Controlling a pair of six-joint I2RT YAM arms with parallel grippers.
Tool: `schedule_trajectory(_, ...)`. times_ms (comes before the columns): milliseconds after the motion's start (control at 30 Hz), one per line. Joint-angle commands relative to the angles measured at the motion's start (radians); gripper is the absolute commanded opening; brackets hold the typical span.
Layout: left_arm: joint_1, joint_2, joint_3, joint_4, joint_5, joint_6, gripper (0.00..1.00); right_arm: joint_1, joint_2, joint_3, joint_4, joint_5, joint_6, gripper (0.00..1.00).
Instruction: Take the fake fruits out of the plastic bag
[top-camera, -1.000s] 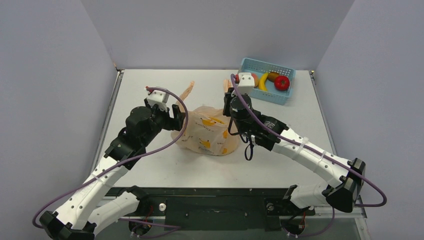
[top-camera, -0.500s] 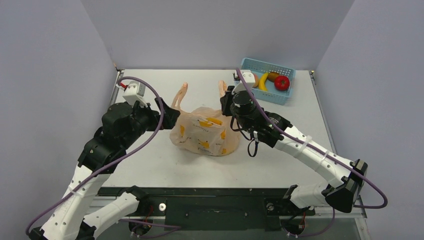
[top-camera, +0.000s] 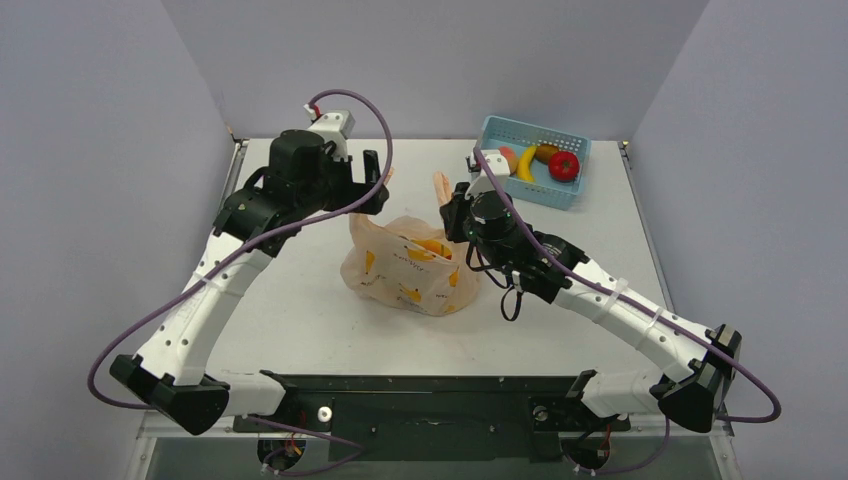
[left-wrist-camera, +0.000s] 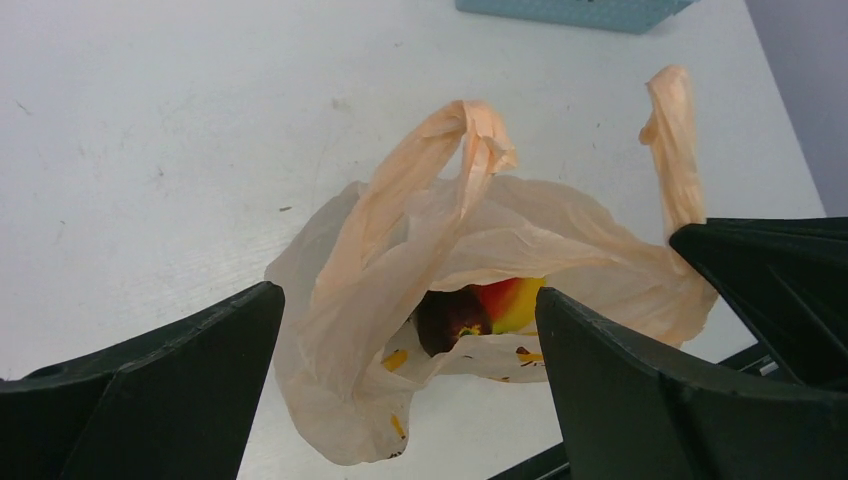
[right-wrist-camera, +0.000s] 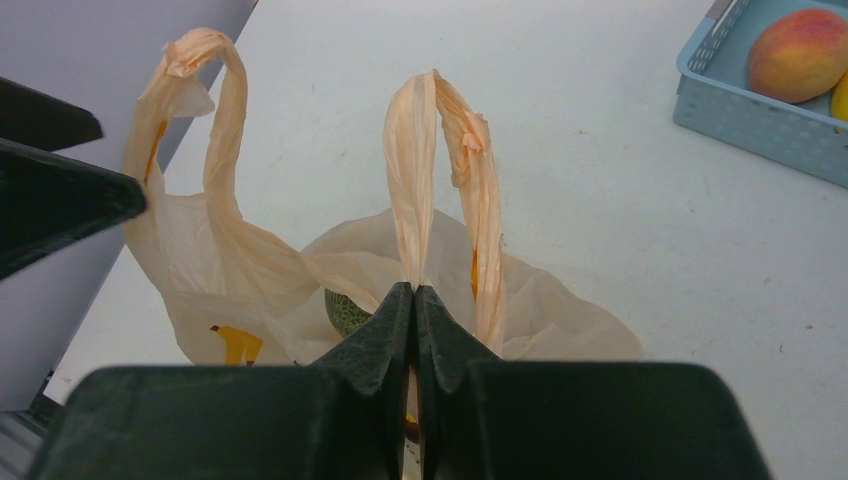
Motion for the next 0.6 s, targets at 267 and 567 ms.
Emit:
schedule_trajectory(267, 0.005, 0.114, 0.096, 0.001, -0.099, 0.022, 0.6, -0.006, -0.106, -0.029, 0.037, -0.015, 0.019, 0.0)
schedule_trajectory(567, 0.114, 0.063, 0.219, -0.019, -0.424, -0.037, 0.19, -0.053, 0.046, 0.116, 0.191, 0.099, 0.008, 0.0)
